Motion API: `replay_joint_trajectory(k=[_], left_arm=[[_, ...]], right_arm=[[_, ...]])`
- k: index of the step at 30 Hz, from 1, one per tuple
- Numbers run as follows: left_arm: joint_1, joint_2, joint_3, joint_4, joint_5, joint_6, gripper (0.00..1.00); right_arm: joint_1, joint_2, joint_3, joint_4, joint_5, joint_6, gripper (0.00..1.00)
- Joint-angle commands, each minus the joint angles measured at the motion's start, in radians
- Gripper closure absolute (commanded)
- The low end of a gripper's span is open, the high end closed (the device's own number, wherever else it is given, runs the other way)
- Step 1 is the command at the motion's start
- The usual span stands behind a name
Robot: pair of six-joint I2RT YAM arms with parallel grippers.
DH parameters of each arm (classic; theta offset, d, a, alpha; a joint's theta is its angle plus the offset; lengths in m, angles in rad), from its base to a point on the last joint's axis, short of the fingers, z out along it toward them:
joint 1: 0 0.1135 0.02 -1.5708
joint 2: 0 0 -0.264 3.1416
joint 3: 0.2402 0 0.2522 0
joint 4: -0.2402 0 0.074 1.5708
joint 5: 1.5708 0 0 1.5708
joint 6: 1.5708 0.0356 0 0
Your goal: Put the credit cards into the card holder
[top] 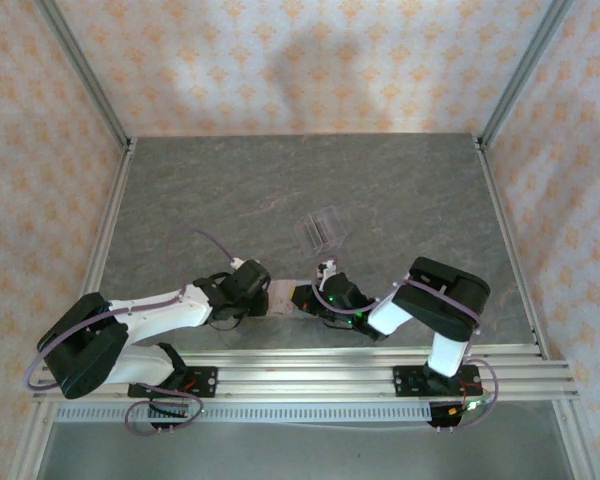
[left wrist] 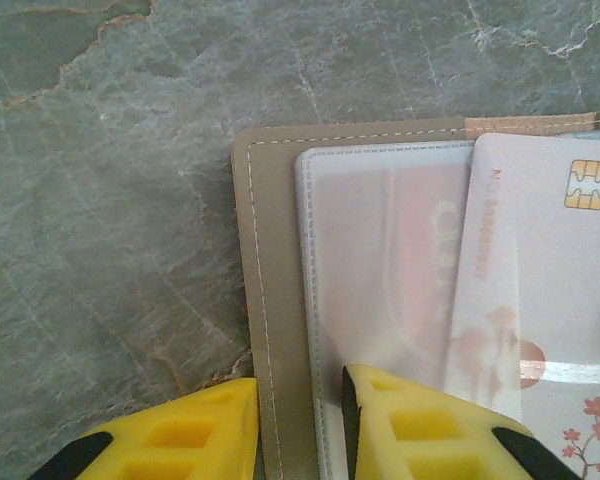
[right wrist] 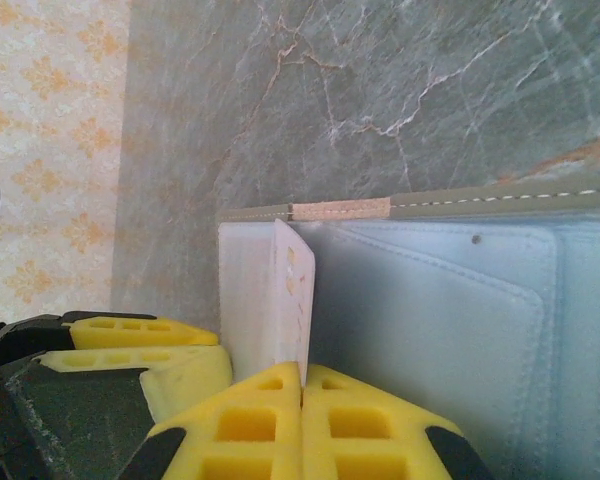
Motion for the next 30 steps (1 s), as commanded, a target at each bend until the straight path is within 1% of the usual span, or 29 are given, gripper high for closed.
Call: replay_joint_trajectory(k=[1, 12, 23, 30], left_arm=[[-0.005, -0.003, -0.007, -0.072, -0.045, 0.006, 0.72], [-0.005, -0.003, -0.008, -0.071, -0.044, 0.006, 0.72], [-0.005, -0.013, -0.016, -0.066, -0.041, 0.001, 0.72], [-0.005, -0.012, -0.015, -0.063, -0.037, 0.001, 0.72]], right_arm=[[0.009, -0.007, -0.004, -0.177, -0.026, -0.001, 1.0], [0.008, -0.041, 0.041, -0.336, -0.044, -0.03, 1.0], [0.009, 0.022, 0.137, -0.381, -0.093, -0.086, 1.0], [0.012, 0.066, 0.162, -0.361, -0.121, -0.084, 1.0]])
